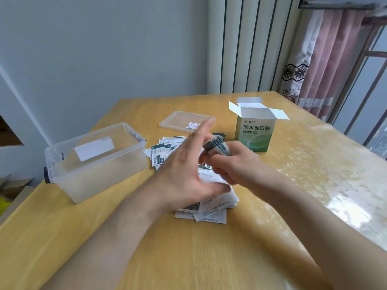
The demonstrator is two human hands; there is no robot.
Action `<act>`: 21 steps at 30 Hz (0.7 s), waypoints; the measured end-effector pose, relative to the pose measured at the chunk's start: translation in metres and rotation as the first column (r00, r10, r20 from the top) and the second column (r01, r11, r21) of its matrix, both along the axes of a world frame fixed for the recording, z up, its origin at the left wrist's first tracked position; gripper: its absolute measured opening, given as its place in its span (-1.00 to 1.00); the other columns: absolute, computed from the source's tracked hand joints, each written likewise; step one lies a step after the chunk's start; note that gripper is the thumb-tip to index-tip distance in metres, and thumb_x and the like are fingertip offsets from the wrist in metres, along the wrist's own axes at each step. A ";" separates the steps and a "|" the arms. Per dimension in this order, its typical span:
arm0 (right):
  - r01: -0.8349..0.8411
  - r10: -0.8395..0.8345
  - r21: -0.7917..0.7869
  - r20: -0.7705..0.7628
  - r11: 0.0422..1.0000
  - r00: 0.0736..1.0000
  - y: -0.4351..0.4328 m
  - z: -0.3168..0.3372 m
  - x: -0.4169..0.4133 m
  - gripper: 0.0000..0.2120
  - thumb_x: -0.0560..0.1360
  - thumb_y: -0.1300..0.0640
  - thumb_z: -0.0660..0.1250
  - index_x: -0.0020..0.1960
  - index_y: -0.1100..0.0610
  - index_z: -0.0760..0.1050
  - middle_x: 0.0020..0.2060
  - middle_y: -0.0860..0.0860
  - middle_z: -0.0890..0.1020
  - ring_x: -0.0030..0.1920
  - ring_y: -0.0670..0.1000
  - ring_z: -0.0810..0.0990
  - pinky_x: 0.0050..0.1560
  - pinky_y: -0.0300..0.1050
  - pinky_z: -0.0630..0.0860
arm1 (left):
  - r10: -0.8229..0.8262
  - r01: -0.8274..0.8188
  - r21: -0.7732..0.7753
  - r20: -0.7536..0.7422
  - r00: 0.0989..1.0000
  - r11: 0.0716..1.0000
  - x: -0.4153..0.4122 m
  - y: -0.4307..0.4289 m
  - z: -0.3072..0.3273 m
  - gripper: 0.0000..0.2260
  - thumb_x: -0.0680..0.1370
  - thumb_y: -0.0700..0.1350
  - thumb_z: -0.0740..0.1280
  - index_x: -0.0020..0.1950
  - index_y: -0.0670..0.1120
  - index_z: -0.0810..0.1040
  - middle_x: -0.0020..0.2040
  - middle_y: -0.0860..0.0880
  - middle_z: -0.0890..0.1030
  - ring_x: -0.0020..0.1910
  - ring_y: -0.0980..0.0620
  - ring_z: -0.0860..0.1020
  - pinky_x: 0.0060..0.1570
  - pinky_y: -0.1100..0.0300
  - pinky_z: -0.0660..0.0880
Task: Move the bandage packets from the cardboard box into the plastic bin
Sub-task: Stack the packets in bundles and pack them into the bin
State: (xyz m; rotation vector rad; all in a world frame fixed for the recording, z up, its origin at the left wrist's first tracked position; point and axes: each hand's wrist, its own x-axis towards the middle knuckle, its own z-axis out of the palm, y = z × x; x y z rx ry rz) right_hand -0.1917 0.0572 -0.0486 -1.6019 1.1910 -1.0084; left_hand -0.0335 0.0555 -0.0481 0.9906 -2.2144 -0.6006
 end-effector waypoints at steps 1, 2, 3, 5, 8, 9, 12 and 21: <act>-0.003 -0.021 -0.111 -0.206 0.994 0.978 -0.002 0.002 -0.006 -0.74 0.51 0.22 0.31 -0.34 0.22 0.46 -0.49 0.01 0.32 -0.47 -0.04 0.22 -0.45 -0.15 0.18 | 0.010 -0.011 0.067 0.015 1.000 0.998 0.007 -0.004 0.006 -0.17 0.32 0.04 0.57 0.46 0.27 0.18 0.19 0.30 0.43 0.15 0.37 0.43 0.12 0.45 0.39; -0.052 -0.016 -0.162 -0.396 0.985 0.918 -0.003 0.004 -0.013 -0.74 0.50 0.15 0.35 -0.31 0.23 0.44 -0.49 0.00 0.33 -0.46 -0.05 0.24 -0.41 -0.11 0.20 | 0.012 -0.017 0.105 0.050 0.999 0.994 0.015 -0.008 0.010 -0.29 0.32 0.02 0.57 0.39 0.24 0.34 0.10 0.25 0.51 0.08 0.31 0.50 0.09 0.35 0.45; -0.115 0.018 -0.142 -0.553 0.983 0.833 -0.002 0.006 -0.020 -0.74 0.47 0.05 0.40 -0.28 0.19 0.47 -0.49 -0.04 0.35 -0.46 -0.06 0.27 -0.40 -0.11 0.23 | 0.008 -0.022 0.126 0.105 0.994 0.992 0.020 -0.011 0.012 -0.46 0.33 0.01 0.57 0.26 0.19 0.50 0.00 0.19 0.58 -0.02 0.25 0.54 0.04 0.25 0.49; -0.172 0.134 0.027 -0.747 0.985 0.651 0.001 0.013 -0.028 -0.70 0.36 -0.16 0.49 -0.11 0.05 0.57 -0.46 -0.09 0.44 -0.45 -0.11 0.36 -0.39 -0.16 0.30 | -0.008 -0.043 0.171 0.284 0.959 0.984 0.024 -0.010 0.014 -0.68 0.33 0.07 0.56 0.04 0.13 0.62 -0.11 0.14 0.62 -0.14 0.20 0.56 -0.04 0.19 0.52; -0.125 0.226 0.189 -0.844 0.974 0.486 0.006 0.014 -0.027 -0.49 0.21 -0.26 0.55 -0.01 -0.03 0.46 -0.33 -0.12 0.51 -0.32 -0.07 0.47 -0.26 -0.05 0.49 | -0.092 -0.015 0.166 0.619 0.780 0.986 0.014 -0.005 0.005 -0.56 0.31 0.24 0.50 0.11 0.15 0.52 -0.02 0.19 0.50 -0.04 0.21 0.46 0.02 0.22 0.47; -0.123 0.227 0.192 -0.860 0.974 0.458 0.006 0.012 -0.024 -0.50 0.21 -0.25 0.55 -0.04 -0.03 0.42 -0.29 -0.11 0.52 -0.27 -0.03 0.52 -0.19 0.01 0.54 | -0.097 0.007 0.136 0.668 0.738 0.991 0.011 -0.004 0.003 -0.55 0.32 0.25 0.49 0.11 0.15 0.48 -0.01 0.19 0.46 -0.01 0.20 0.43 0.04 0.20 0.45; -0.148 0.222 0.174 -0.879 0.973 0.422 0.005 0.009 -0.018 -0.63 0.30 -0.17 0.52 -0.18 0.02 0.41 -0.27 -0.05 0.55 -0.21 0.09 0.58 -0.22 0.04 0.55 | -0.094 0.021 0.116 0.675 0.731 0.993 0.008 -0.003 0.004 -0.68 0.38 0.18 0.47 -0.03 0.18 0.39 -0.10 0.18 0.46 -0.07 0.16 0.43 -0.09 0.21 0.43; -0.170 0.174 0.067 -0.637 0.983 0.751 -0.002 0.015 -0.045 -0.85 0.47 0.13 0.44 -0.24 0.14 0.54 -0.41 -0.01 0.57 -0.42 -0.10 0.42 -0.37 -0.21 0.32 | -0.016 -0.069 0.235 0.342 0.939 0.970 0.013 -0.012 0.002 -0.95 0.47 -0.04 0.44 -0.09 0.03 0.62 -0.23 0.10 0.61 -0.27 0.15 0.52 -0.28 0.28 0.43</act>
